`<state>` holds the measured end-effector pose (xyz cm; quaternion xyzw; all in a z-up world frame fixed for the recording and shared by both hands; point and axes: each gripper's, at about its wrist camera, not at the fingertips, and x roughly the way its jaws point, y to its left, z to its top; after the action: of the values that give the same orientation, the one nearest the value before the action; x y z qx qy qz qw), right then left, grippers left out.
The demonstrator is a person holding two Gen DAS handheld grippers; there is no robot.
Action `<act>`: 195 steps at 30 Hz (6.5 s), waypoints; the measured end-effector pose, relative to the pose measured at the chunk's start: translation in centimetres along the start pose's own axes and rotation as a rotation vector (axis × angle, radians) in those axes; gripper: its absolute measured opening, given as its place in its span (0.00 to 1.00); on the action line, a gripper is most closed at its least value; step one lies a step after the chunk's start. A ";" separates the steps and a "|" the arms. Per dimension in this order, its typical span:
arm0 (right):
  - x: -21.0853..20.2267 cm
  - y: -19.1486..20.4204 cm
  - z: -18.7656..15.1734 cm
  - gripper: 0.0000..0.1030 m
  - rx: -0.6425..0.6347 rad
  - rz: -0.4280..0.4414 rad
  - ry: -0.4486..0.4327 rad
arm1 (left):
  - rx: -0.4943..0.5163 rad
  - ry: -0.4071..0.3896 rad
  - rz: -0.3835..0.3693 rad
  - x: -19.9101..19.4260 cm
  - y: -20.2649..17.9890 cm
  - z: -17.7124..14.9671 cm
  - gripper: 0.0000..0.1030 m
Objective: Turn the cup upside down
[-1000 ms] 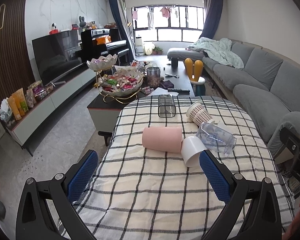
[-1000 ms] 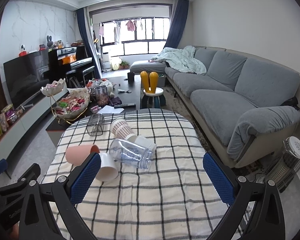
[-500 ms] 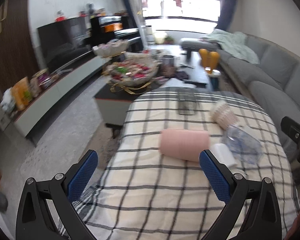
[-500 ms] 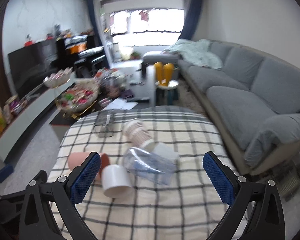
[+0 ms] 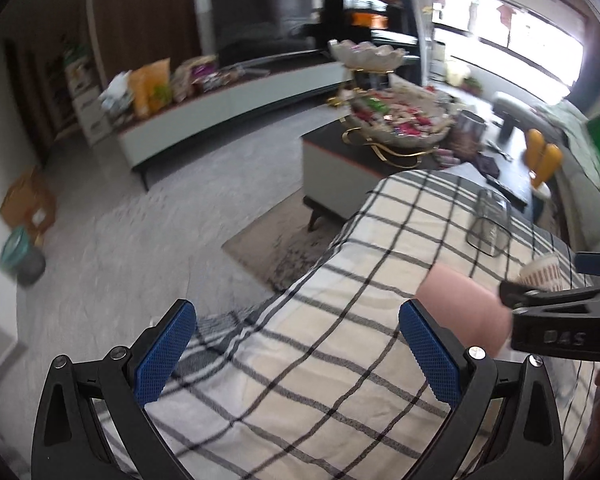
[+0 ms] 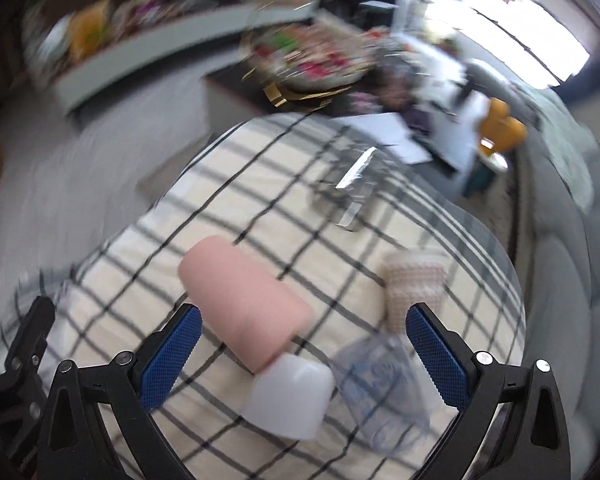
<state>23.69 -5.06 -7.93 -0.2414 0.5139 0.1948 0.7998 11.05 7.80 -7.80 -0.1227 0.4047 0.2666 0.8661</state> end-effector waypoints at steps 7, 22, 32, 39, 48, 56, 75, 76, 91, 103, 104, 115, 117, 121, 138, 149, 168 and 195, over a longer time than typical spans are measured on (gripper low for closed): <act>5.3 3.2 2.7 0.99 -0.231 0.043 0.255 | -0.101 0.022 0.017 0.8 1.0 0.2 1.00; 11.9 6.5 2.4 0.77 -0.388 0.020 0.509 | -0.107 0.140 0.029 4.3 0.7 0.2 1.00; 8.1 6.0 3.7 0.72 -0.299 0.028 0.395 | -0.071 0.129 -0.009 3.5 0.8 0.3 1.00; 2.5 3.4 3.5 0.71 -0.065 0.067 0.260 | -0.029 0.075 -0.076 1.9 2.5 1.8 1.00; -2.4 -0.7 -4.1 0.71 0.325 0.166 0.103 | 0.043 -0.014 -0.127 -1.5 4.2 2.3 1.00; -2.7 -0.1 -13.3 0.71 0.715 0.217 -0.013 | 0.108 -0.099 -0.153 -3.8 5.3 1.6 1.00; 2.1 6.6 -20.2 0.70 1.067 0.177 -0.177 | 0.412 -0.098 -0.267 -3.3 4.5 -1.2 1.00; 2.3 6.8 -20.5 0.70 1.071 0.186 -0.160 | 0.411 -0.087 -0.265 -3.0 4.5 -1.2 1.00; 0.2 6.2 -20.7 0.84 1.047 0.201 -0.160 | 0.459 -0.028 -0.296 -3.6 3.5 -1.3 1.00; -8.9 0.0 -24.2 0.91 1.060 -0.045 -0.214 | 0.642 0.233 -0.367 -3.9 -3.7 -3.3 1.00; -9.9 -0.5 -24.6 0.92 1.057 -0.082 -0.228 | 0.660 0.266 -0.377 -3.8 -4.6 -3.7 1.00; -9.8 -6.5 -28.3 0.99 1.185 -0.069 -0.140 | 0.826 0.686 -0.255 0.0 -13.7 -7.7 0.99; -9.0 -7.3 -28.5 0.99 1.196 -0.031 -0.117 | 0.838 0.770 -0.216 1.1 -14.6 -8.5 0.98; -7.7 -8.5 -28.2 0.99 1.215 0.022 -0.106 | 0.869 0.862 -0.149 2.6 -16.0 -9.2 0.98; -1.3 -11.4 -28.3 0.99 1.283 0.165 -0.054 | 0.998 1.075 0.027 7.7 -18.7 -12.9 0.71; -0.8 -11.5 -28.5 0.99 1.289 0.179 -0.047 | 1.014 1.028 -0.009 6.8 -18.9 -12.9 0.66; -7.1 -8.4 -31.4 0.99 1.201 -0.002 -0.173 | 0.729 0.289 -0.518 -5.1 -15.6 -7.1 0.66; -8.5 -5.3 -36.2 0.99 1.181 -0.181 -0.144 | 0.710 -0.192 -0.626 -3.6 -15.3 -15.5 0.78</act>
<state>-3.04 -31.10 -11.99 0.2147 0.4572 -0.1763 0.8448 7.89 -12.83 -15.00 0.0898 0.3325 -0.1516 0.9265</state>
